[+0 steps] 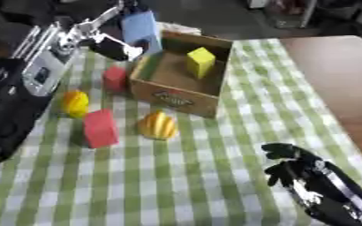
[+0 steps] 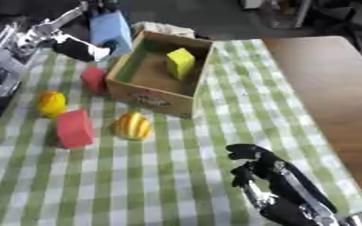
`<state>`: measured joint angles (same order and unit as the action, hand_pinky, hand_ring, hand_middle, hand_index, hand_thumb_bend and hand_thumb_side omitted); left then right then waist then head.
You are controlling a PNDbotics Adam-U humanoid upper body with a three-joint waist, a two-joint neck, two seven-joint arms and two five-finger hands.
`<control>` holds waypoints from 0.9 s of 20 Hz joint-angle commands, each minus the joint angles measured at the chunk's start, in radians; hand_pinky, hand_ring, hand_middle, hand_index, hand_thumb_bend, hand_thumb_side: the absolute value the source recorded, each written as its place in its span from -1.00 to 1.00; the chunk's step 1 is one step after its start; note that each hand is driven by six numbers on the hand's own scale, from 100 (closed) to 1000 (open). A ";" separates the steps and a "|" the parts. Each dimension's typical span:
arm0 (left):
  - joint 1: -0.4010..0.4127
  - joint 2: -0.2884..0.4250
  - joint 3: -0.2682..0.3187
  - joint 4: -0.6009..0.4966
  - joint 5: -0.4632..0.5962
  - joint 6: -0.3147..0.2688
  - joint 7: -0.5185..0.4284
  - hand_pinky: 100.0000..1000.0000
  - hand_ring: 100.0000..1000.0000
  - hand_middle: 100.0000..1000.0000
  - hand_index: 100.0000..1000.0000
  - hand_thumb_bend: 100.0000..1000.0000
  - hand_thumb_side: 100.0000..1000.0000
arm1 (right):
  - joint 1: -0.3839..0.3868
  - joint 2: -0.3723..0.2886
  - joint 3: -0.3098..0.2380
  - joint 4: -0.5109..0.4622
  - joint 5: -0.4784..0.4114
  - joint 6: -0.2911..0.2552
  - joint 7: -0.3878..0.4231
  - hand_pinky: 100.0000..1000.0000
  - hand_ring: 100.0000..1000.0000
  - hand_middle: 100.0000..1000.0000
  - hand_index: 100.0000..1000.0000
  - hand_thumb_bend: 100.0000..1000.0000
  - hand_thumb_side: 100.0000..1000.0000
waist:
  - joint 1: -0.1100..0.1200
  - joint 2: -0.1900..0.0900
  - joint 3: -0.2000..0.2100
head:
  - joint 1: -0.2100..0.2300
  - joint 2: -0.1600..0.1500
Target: Pick up objects on the table and place them in the box.
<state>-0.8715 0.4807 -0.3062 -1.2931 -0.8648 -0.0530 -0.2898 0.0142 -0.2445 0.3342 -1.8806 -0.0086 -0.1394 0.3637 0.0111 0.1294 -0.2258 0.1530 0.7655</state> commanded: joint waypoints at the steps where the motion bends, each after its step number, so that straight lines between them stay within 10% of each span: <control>1: -0.041 -0.040 -0.004 0.067 -0.060 -0.025 0.037 -0.01 -0.09 0.01 0.54 -0.67 -0.76 | -0.015 -0.008 0.005 -0.021 -0.011 -0.001 0.009 0.37 -0.08 0.64 0.49 -1.00 -0.16 | 0.002 -0.005 -0.006 | 0.000 0.005; 16: -0.047 -0.153 -0.034 0.187 -0.181 -0.076 0.112 0.19 0.10 0.23 0.67 -0.52 -0.70 | -0.023 -0.004 0.011 -0.023 -0.016 0.001 0.015 0.37 -0.08 0.64 0.48 -1.00 -0.16 | -0.001 0.003 -0.032 | -0.003 0.005; 18: -0.044 -0.145 -0.043 0.182 -0.171 -0.101 0.060 0.30 0.22 0.39 0.75 -0.52 -0.40 | -0.023 -0.003 0.010 -0.022 -0.015 0.001 0.014 0.37 -0.08 0.64 0.48 -1.00 -0.16 | -0.001 0.004 -0.032 | -0.004 0.005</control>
<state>-0.8982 0.3240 -0.3476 -1.0979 -1.0359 -0.1444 -0.2140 -0.0001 -0.2425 0.3460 -1.8810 -0.0126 -0.1363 0.3747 0.0125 0.1431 -0.2559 0.1511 0.7655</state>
